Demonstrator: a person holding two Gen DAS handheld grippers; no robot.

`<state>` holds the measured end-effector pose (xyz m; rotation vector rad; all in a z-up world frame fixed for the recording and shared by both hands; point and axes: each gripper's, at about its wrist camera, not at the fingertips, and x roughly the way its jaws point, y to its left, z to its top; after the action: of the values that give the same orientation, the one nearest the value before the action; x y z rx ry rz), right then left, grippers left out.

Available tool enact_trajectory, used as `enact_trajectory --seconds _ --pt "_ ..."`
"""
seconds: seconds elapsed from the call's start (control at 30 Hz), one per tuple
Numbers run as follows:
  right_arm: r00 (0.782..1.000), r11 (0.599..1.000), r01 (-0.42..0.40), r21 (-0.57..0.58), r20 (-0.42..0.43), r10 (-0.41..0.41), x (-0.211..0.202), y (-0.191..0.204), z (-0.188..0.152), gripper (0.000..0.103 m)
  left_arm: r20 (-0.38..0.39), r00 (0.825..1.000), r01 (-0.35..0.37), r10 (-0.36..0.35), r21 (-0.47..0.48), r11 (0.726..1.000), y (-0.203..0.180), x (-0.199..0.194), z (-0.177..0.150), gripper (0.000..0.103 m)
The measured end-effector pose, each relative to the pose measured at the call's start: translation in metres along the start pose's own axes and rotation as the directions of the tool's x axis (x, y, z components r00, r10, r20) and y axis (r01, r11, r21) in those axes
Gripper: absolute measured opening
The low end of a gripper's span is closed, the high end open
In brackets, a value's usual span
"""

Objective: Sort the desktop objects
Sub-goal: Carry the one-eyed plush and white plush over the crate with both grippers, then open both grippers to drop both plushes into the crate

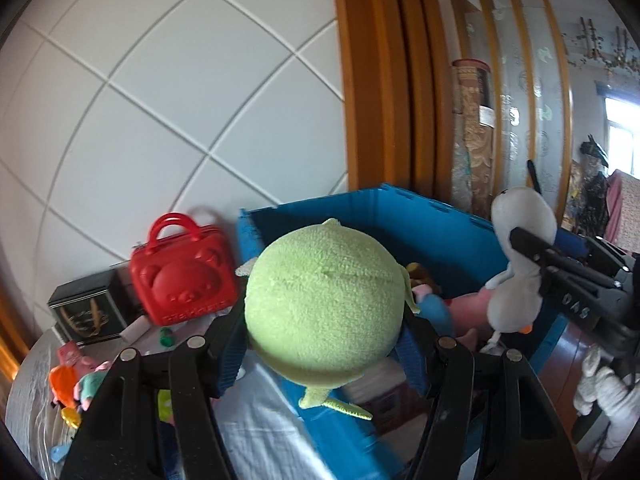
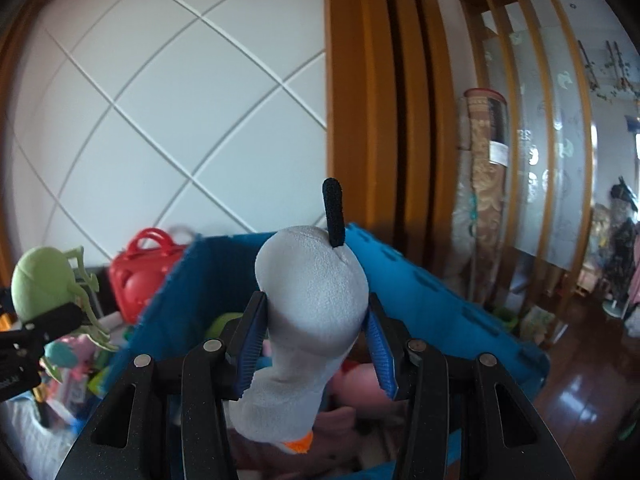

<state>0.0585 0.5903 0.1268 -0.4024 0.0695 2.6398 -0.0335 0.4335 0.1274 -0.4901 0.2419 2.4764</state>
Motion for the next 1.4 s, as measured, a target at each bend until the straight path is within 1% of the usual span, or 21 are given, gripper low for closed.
enact_trajectory --seconds 0.1,0.17,0.27,0.33,0.43,0.53,0.63,0.83,0.87,0.9,0.93,0.97,1.0,1.07,1.17,1.3,1.37,1.4 --pt "0.999 0.999 0.036 -0.022 -0.013 -0.036 0.014 -0.014 -0.003 0.048 -0.025 0.999 0.022 -0.021 0.029 0.999 -0.027 0.02 0.003 0.064" --pt "0.998 0.998 0.052 -0.035 -0.023 -0.053 0.022 -0.02 -0.009 0.048 -0.049 0.999 0.025 -0.023 0.047 0.999 -0.042 0.035 0.003 0.065" --pt "0.998 0.998 0.046 -0.036 -0.051 -0.048 0.031 -0.028 -0.018 0.048 -0.082 0.997 0.01 -0.005 0.067 0.998 -0.058 0.051 0.001 0.066" --pt "0.997 0.999 0.037 -0.034 -0.067 -0.039 0.04 -0.033 -0.022 0.048 -0.107 0.994 0.016 -0.01 0.062 0.998 -0.064 0.058 0.001 0.066" --pt "0.997 0.999 0.019 -0.03 -0.077 -0.022 0.046 -0.035 -0.026 0.048 -0.11 0.994 -0.001 0.009 0.069 0.998 -0.069 0.062 0.004 0.067" --pt "0.997 1.0 -0.001 -0.031 -0.074 -0.001 0.051 -0.034 -0.027 0.048 -0.138 0.99 -0.011 0.022 0.08 0.997 -0.071 0.067 0.0 0.067" --pt "0.997 1.0 -0.011 -0.029 -0.078 0.009 0.055 -0.035 -0.03 0.05 -0.15 0.988 -0.015 0.025 0.066 0.998 -0.068 0.068 -0.003 0.067" --pt "0.995 0.999 0.002 -0.045 -0.098 -0.006 0.054 -0.032 -0.034 0.052 -0.154 0.988 -0.011 0.019 0.056 0.998 -0.063 0.068 -0.003 0.067" --pt "0.995 0.999 0.006 -0.044 -0.098 -0.01 0.054 -0.033 -0.034 0.055 -0.153 0.988 -0.013 0.021 0.057 0.998 -0.062 0.068 -0.003 0.067" --pt "0.995 0.999 0.011 -0.044 -0.096 -0.015 0.053 -0.033 -0.033 0.065 -0.153 0.988 -0.013 0.022 0.057 0.998 -0.062 0.068 -0.003 0.067" --pt "0.996 0.999 0.015 -0.046 -0.091 -0.02 0.051 -0.033 -0.033 0.071 -0.154 0.988 -0.014 0.023 0.056 0.998 -0.062 0.067 -0.004 0.067" --pt "0.996 0.999 0.019 -0.047 -0.086 -0.023 0.05 -0.034 -0.032 0.083 -0.155 0.988 -0.015 0.023 0.056 0.998 -0.061 0.067 -0.004 0.068" --pt "0.997 0.999 0.024 -0.049 -0.078 -0.027 0.048 -0.034 -0.031 0.088 -0.156 0.987 -0.016 0.024 0.055 0.998 -0.06 0.067 -0.004 0.068" --pt "0.997 0.998 0.028 -0.053 -0.065 -0.031 0.044 -0.033 -0.029 0.09 -0.156 0.987 -0.017 0.025 0.053 0.998 -0.06 0.066 -0.004 0.068" --pt "0.998 0.998 0.023 -0.054 -0.059 -0.026 0.042 -0.033 -0.028 0.097 -0.163 0.986 -0.017 0.025 0.048 0.999 -0.06 0.065 -0.005 0.068" --pt "0.998 0.998 0.018 -0.06 -0.064 -0.022 0.041 -0.032 -0.03 0.098 -0.147 0.989 -0.011 0.017 0.041 0.999 -0.06 0.056 -0.004 0.068" --pt "0.998 0.998 0.018 -0.059 -0.067 -0.022 0.04 -0.031 -0.03 0.098 -0.137 0.99 -0.025 0.032 0.049 0.998 -0.062 0.054 -0.004 0.078" --pt "0.997 0.998 0.016 -0.058 -0.068 -0.02 0.039 -0.032 -0.03 0.099 -0.135 0.99 -0.027 0.034 0.051 0.998 -0.062 0.053 -0.004 0.079"
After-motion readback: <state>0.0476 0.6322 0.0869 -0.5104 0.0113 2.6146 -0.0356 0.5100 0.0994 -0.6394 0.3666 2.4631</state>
